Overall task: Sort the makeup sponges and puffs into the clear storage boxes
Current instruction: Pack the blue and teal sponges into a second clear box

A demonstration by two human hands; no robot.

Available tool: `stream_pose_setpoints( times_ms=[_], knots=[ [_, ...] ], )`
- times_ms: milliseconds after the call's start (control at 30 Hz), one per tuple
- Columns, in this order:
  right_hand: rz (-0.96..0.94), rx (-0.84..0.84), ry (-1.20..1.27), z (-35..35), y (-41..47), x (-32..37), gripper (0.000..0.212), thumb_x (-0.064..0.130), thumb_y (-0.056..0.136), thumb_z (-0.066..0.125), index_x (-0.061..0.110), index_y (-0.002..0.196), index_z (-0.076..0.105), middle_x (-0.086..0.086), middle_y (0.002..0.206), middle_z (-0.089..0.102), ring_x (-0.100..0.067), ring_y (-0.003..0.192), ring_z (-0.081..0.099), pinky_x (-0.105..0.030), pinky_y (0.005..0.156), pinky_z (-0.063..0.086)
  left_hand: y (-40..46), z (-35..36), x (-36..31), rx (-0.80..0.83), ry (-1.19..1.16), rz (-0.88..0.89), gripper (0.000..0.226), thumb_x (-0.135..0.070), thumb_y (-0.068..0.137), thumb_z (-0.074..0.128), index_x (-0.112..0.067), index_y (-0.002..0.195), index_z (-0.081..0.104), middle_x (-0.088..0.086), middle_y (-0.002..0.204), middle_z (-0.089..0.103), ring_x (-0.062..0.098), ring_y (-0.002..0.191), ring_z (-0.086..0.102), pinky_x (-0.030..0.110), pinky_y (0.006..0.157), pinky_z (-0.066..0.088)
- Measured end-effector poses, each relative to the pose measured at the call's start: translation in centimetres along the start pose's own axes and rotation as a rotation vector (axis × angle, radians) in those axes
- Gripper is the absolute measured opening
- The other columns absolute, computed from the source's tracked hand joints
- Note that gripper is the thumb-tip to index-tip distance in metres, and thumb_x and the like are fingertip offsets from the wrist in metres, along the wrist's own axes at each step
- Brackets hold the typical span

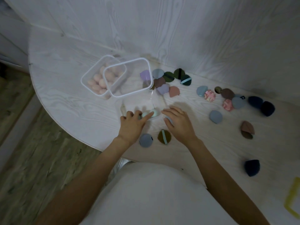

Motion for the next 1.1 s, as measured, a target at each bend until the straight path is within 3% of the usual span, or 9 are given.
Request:
stream_pose_setpoints(
  times_ms=[300,467,567,700,800,867,1000,1100],
  knots=[
    [-0.046,0.050,-0.035,-0.4,2.6,0.2,0.034,0.015,0.092,0.053,0.013,0.126,0.057,-0.003,0.128,0.059,-0.022,0.123,0.046,-0.035,0.103,0.034,1.2,-0.1,0.8,0.007,-0.066,-0.121,0.056,-0.015,0.089,0.058,-0.038,0.137,0.039,0.014,0.119,0.053,0.039,0.105,0.047,0.046,0.071,0.043],
    [-0.022,0.026,-0.026,-0.8,1.0,-0.6,0.035,0.020,0.094,0.048,0.014,0.129,0.054,-0.002,0.134,0.053,-0.020,0.127,0.041,-0.034,0.106,0.029,0.9,-0.2,-0.8,0.003,-0.045,-0.011,0.066,-0.011,0.076,0.071,-0.033,0.133,0.047,0.017,0.109,0.057,0.040,0.094,0.054,0.048,0.065,0.047],
    [0.038,-0.099,0.029,-1.9,-1.9,-2.2,0.031,0.016,0.091,0.052,0.012,0.121,0.059,-0.006,0.126,0.059,-0.024,0.119,0.050,-0.038,0.100,0.038,0.9,-0.1,-3.1,0.000,-0.019,0.073,0.069,-0.014,0.069,0.077,-0.033,0.130,0.050,0.017,0.107,0.060,0.039,0.091,0.057,0.047,0.064,0.050],
    [0.252,-0.234,0.031,-2.6,-7.9,-6.3,0.030,0.018,0.087,0.051,0.011,0.112,0.065,-0.007,0.112,0.065,-0.026,0.104,0.058,-0.036,0.089,0.044,1.4,-0.1,-6.6,0.026,-0.041,0.156,0.063,-0.019,0.079,0.069,-0.035,0.134,0.044,0.016,0.116,0.055,0.039,0.100,0.053,0.048,0.071,0.047],
    [0.457,-0.333,-0.012,-3.5,-12.8,-9.6,0.025,0.012,0.086,0.055,0.012,0.109,0.066,-0.008,0.108,0.067,-0.030,0.102,0.058,-0.036,0.088,0.042,1.8,-0.2,-8.5,-0.004,-0.023,0.215,0.059,-0.016,0.078,0.070,-0.031,0.131,0.049,0.018,0.110,0.059,0.039,0.092,0.056,0.046,0.066,0.048],
    [0.632,-0.359,-0.079,-4.0,-16.0,-11.9,0.025,0.005,0.084,0.059,0.009,0.108,0.066,-0.012,0.113,0.065,-0.036,0.107,0.055,-0.042,0.091,0.041,2.2,0.0,-9.5,-0.015,-0.019,0.256,0.060,-0.013,0.076,0.070,-0.030,0.130,0.052,0.018,0.108,0.060,0.039,0.089,0.057,0.045,0.064,0.049],
    [0.994,-0.219,-0.301,-4.2,-20.7,-15.9,0.034,0.011,0.083,0.062,0.012,0.117,0.060,-0.015,0.139,0.044,-0.046,0.126,0.035,-0.055,0.100,0.030,2.7,0.5,-11.5,-0.050,0.005,0.325,0.064,-0.010,0.070,0.075,-0.032,0.126,0.055,0.015,0.102,0.062,0.036,0.082,0.058,0.041,0.058,0.048],
    [1.140,-0.083,-0.258,-4.4,-22.3,-17.6,0.038,0.011,0.091,0.050,0.013,0.129,0.047,-0.017,0.149,0.026,-0.046,0.126,0.031,-0.052,0.096,0.034,3.1,0.9,-12.8,-0.058,0.019,0.350,0.065,-0.007,0.069,0.075,-0.034,0.125,0.055,0.013,0.101,0.062,0.035,0.081,0.058,0.039,0.058,0.046]
  ],
)
Point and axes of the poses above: each hand's wrist, its own y-axis towards the middle knuckle, its own z-axis out of the palm, x = y × z, the point moved 4 cm from there along y, towards the middle knuckle
